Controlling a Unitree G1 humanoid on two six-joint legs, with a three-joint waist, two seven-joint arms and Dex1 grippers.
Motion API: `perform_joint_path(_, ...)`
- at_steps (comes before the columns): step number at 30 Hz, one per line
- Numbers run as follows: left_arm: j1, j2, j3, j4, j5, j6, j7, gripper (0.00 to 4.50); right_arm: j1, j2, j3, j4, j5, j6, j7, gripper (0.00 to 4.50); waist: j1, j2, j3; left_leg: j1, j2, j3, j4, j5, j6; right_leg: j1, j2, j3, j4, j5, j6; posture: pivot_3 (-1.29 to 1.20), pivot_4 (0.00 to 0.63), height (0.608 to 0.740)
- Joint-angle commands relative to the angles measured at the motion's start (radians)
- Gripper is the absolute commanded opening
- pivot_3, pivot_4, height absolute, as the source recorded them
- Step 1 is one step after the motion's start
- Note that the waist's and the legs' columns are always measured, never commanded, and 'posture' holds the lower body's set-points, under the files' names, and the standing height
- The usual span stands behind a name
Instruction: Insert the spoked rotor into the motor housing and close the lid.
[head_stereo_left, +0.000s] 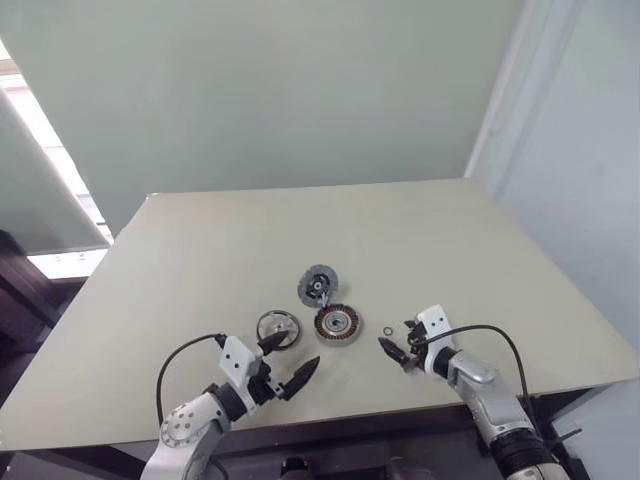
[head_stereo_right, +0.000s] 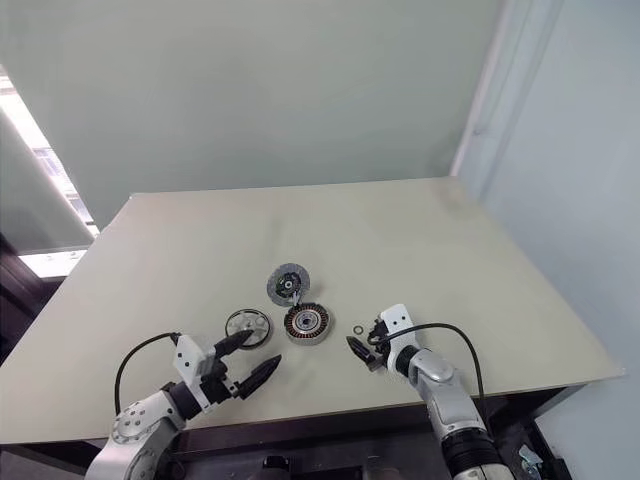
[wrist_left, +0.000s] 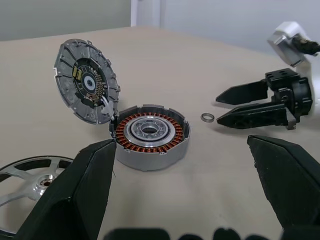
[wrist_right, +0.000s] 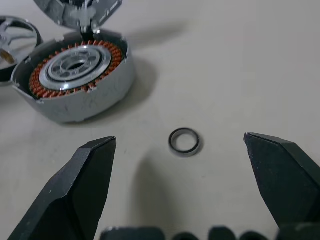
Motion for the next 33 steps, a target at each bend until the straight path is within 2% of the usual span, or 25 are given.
perform_joint_path(1,-0.005,0.010,-0.004,-0.036,0.002,-0.011,-0.005,4.50,-0.045,0.008,-0.002,0.026,-0.012,-0.031,0.000,4.48,0.000,0.000,0.000,0.000,0.000,0.000,0.000,0.000,0.000,0.000,0.000,0.000,0.000,0.000,0.000,0.00,0.000,0.740)
perform_joint_path(17,-0.008,0.014,-0.014,-0.038,0.009,-0.013,0.000,4.50,-0.098,0.032,0.005,0.133,-0.037,-0.073,-0.008,4.48,-0.001,0.000,0.000,0.000,0.000,0.000,0.000,0.000,0.000,0.000,0.000,0.000,0.000,0.000,0.000,0.00,0.000,0.740)
perform_joint_path(20,-0.009,0.015,-0.014,-0.038,0.012,-0.015,0.000,4.50,-0.100,0.029,0.010,0.139,-0.047,-0.072,-0.015,3.91,-0.001,0.000,0.000,0.001,0.000,0.000,0.001,0.000,0.000,0.001,0.000,0.000,0.000,0.000,0.000,0.00,0.000,0.740)
perform_joint_path(29,-0.012,0.016,-0.016,-0.033,0.016,-0.020,0.000,4.50,-0.101,0.030,0.010,0.149,-0.064,-0.080,-0.017,0.80,-0.001,0.000,0.000,0.001,0.000,0.000,0.000,0.000,0.000,0.001,0.000,0.000,0.000,0.000,0.000,0.00,0.000,0.740)
perform_joint_path(33,-0.009,0.015,-0.016,-0.032,0.018,-0.021,0.001,4.50,-0.098,0.033,0.009,0.143,-0.063,-0.081,-0.016,0.80,-0.001,0.000,0.000,0.001,0.000,0.000,0.000,0.000,0.000,0.001,0.000,0.000,0.000,0.000,0.000,0.00,0.000,0.740)
